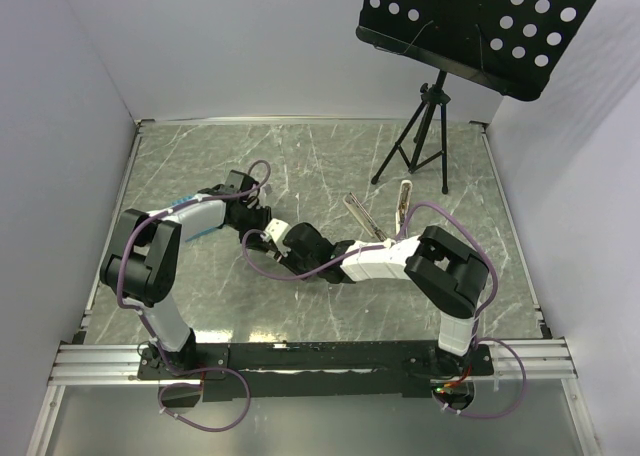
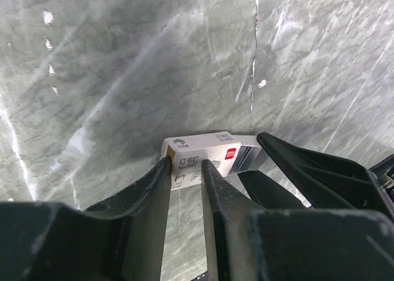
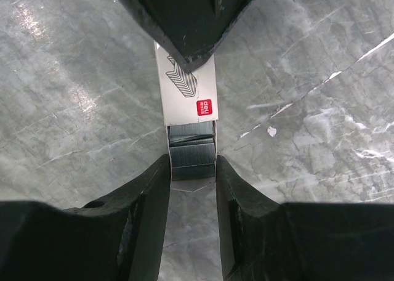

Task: Unload the staples from the stapler

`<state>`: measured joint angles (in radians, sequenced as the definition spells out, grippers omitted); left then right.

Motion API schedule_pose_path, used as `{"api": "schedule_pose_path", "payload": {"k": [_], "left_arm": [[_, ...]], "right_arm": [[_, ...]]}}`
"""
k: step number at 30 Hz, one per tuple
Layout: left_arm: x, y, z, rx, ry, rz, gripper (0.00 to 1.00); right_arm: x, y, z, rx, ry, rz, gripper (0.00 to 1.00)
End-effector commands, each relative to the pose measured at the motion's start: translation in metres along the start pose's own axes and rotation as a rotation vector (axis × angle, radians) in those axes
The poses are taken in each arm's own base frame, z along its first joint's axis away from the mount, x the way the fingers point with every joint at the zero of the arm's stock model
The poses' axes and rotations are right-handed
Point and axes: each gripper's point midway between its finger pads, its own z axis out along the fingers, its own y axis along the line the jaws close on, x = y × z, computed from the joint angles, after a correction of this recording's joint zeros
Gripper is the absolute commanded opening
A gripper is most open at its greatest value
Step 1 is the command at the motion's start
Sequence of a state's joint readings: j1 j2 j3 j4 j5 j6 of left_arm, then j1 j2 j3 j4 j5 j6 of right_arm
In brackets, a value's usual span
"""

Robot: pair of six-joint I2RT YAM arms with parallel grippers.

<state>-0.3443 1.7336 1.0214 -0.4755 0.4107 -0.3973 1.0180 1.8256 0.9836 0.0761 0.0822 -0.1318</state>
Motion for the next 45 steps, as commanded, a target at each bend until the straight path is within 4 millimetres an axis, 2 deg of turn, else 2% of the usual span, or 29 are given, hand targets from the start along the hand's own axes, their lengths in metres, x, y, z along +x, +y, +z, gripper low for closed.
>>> {"api": "schedule_pose_path", "payload": {"k": [1,5,7,11,13,14,15,17,19,26,34,37,45], "left_arm": [[-0.001,-0.019,-0.001,0.068,-0.002,0.025,0.32],[0.001,-0.023,0.000,0.077,0.004,0.029,0.33],[0.000,-0.022,0.000,0.070,-0.001,0.033,0.33],[-0.001,-0.020,-0.001,0.054,-0.003,0.036,0.34],[-0.002,-0.019,-0.001,0.051,-0.004,0.041,0.33],[-0.003,-0.018,-0.001,0.040,-0.009,0.040,0.33],[-0.003,-0.016,-0.001,0.030,-0.008,0.040,0.32],[-0.006,-0.013,-0.003,0.008,-0.020,0.044,0.32],[-0.007,-0.014,-0.005,0.009,-0.031,0.047,0.32],[-0.008,-0.014,-0.006,0.003,-0.036,0.042,0.34],[-0.008,-0.011,-0.005,-0.013,-0.036,0.033,0.24],[-0.007,-0.010,-0.003,-0.014,-0.027,0.030,0.22],[-0.004,-0.013,0.000,0.008,-0.011,0.028,0.22]], "right_arm": [[0.005,0.009,0.000,-0.022,0.033,0.003,0.37],[-0.001,0.011,-0.002,-0.033,0.021,0.026,0.41],[-0.002,0.009,-0.004,-0.019,0.013,0.049,0.48],[-0.012,0.004,-0.021,0.007,-0.033,0.081,0.55],[-0.010,0.002,-0.028,0.012,-0.039,0.098,0.58],[-0.016,0.001,-0.036,0.017,-0.068,0.113,0.59],[-0.010,-0.002,-0.039,0.036,-0.063,0.119,0.60],[-0.010,-0.009,-0.047,0.061,-0.077,0.137,0.61],[0.000,-0.014,-0.049,0.090,-0.057,0.167,0.61],[0.029,-0.018,-0.039,0.126,-0.009,0.219,0.63],[0.042,-0.032,-0.024,0.193,0.017,0.251,0.63],[0.045,-0.036,-0.020,0.206,0.026,0.254,0.63],[0.033,-0.021,-0.010,0.111,-0.019,0.235,0.62]]}}
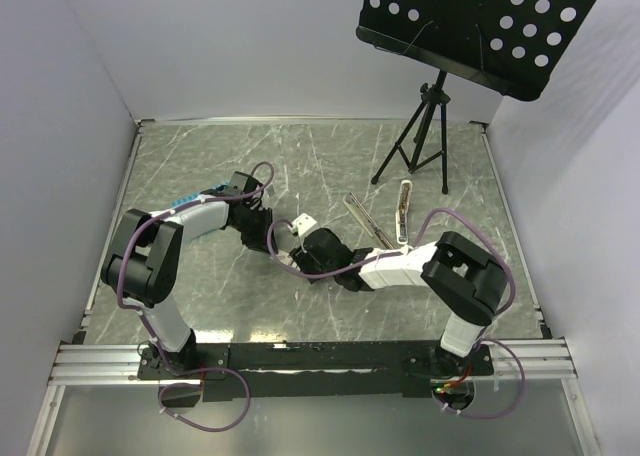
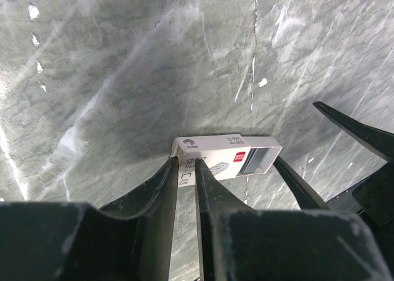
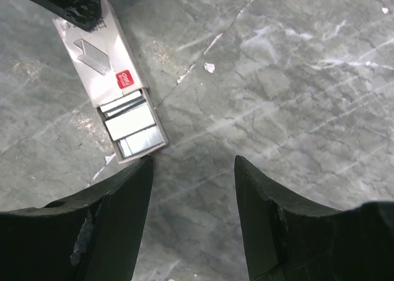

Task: Unload the staples from the stapler

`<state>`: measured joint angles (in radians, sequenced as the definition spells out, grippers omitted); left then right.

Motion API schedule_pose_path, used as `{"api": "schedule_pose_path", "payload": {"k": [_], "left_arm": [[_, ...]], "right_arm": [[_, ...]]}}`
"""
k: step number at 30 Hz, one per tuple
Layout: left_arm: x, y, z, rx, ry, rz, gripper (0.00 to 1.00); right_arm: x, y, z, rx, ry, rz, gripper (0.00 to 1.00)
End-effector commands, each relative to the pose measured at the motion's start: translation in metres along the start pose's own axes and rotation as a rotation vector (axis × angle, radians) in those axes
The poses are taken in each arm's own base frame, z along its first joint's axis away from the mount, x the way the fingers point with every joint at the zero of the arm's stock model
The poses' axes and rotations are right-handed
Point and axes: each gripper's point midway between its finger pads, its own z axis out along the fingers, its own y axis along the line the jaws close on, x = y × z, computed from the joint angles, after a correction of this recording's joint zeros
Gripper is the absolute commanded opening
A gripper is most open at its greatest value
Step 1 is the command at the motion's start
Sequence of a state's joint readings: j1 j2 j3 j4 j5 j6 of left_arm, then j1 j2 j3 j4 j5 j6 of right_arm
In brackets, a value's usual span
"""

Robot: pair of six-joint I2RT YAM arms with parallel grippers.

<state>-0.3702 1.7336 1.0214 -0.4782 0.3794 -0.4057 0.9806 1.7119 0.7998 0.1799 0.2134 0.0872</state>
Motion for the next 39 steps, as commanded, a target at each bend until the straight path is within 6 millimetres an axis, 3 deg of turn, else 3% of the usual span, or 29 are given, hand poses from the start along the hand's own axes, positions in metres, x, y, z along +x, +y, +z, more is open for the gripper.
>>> {"api": "schedule_pose_path", "payload": {"k": [1,11,21,24,29,30,32,33,35,36,38,39], "left_arm": [[-0.008,-0.012,-0.003,0.039,-0.014,0.016,0.22],[-0.002,-0.024,-0.001,0.113,0.017,0.013,0.24],[0.007,-0.029,0.003,0.137,0.052,0.002,0.26],[0.005,-0.031,0.000,0.146,0.042,0.006,0.28],[-0.007,-0.026,-0.010,0.085,-0.022,0.058,0.47],[-0.011,-0.024,-0.013,0.069,-0.043,0.063,0.50],[-0.019,-0.028,-0.022,0.066,-0.090,0.092,0.66],[-0.023,-0.029,-0.025,0.063,-0.112,0.106,0.69],[-0.031,-0.033,-0.034,0.050,-0.162,0.133,0.75],[-0.034,-0.031,-0.036,0.024,-0.184,0.142,0.78],[-0.034,-0.036,-0.039,0.008,-0.207,0.181,0.86],[-0.035,-0.035,-0.040,-0.018,-0.220,0.194,0.87]], "right_arm": [[0.005,0.010,0.011,-0.050,0.015,-0.018,0.62],[-0.016,0.020,0.026,-0.070,-0.024,0.022,0.61],[-0.017,0.000,0.030,0.059,-0.057,0.128,0.61],[-0.016,0.002,0.026,0.042,-0.063,0.131,0.61],[-0.015,-0.001,0.001,0.033,-0.053,0.150,0.62],[-0.008,0.000,-0.005,0.023,-0.040,0.150,0.62],[-0.017,-0.001,-0.022,0.007,-0.074,0.174,0.62],[-0.006,-0.002,-0.028,0.005,-0.053,0.184,0.63],[-0.011,-0.001,-0.043,-0.013,-0.082,0.206,0.63],[0.000,-0.003,-0.048,-0.008,-0.067,0.208,0.63],[-0.003,-0.006,-0.061,-0.007,-0.100,0.239,0.64],[0.007,-0.009,-0.064,0.001,-0.090,0.245,0.64]]}}
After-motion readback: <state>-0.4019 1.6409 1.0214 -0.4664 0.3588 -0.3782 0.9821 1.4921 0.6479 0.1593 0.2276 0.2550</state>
